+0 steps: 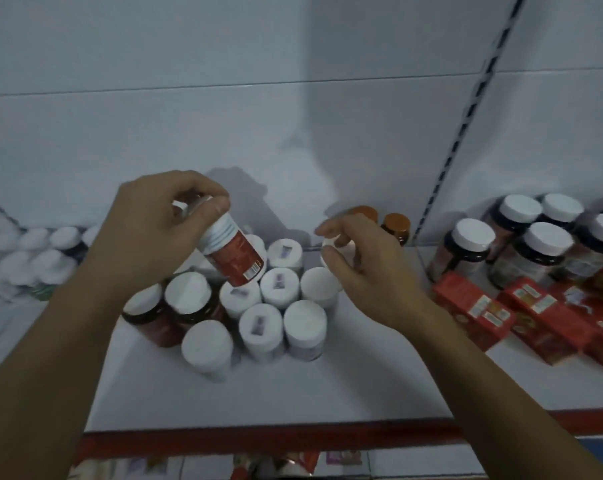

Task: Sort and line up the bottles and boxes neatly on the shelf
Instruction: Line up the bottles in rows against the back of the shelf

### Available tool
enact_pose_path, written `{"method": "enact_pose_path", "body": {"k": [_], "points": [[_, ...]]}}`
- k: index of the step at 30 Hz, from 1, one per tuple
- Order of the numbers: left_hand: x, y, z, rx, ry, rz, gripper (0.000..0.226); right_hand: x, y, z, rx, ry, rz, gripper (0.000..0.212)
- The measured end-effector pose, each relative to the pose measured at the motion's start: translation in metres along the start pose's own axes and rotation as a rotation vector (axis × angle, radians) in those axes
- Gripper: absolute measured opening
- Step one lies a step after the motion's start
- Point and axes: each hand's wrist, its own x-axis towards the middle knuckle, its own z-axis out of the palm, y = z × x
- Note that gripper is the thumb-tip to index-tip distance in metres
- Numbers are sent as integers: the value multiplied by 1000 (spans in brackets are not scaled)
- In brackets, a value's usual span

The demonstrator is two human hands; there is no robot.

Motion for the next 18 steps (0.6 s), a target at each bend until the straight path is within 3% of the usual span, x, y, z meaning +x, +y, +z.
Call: {"method": "enact_pose_path", "body": {"k": [5, 9, 15, 18], "points": [[-3, -19, -13, -96, 47, -34, 16, -9, -14, 30, -95, -31, -32, 17], [24, -9, 4, -162, 69, 18, 19, -25, -21, 31, -137, 9, 61, 16], [71, 20, 78, 6, -203, 355, 29, -46, -24, 30, -177, 3, 174, 16], [81, 20, 110, 108, -386, 368, 30, -50, -28, 28, -295, -70, 201, 29]]}}
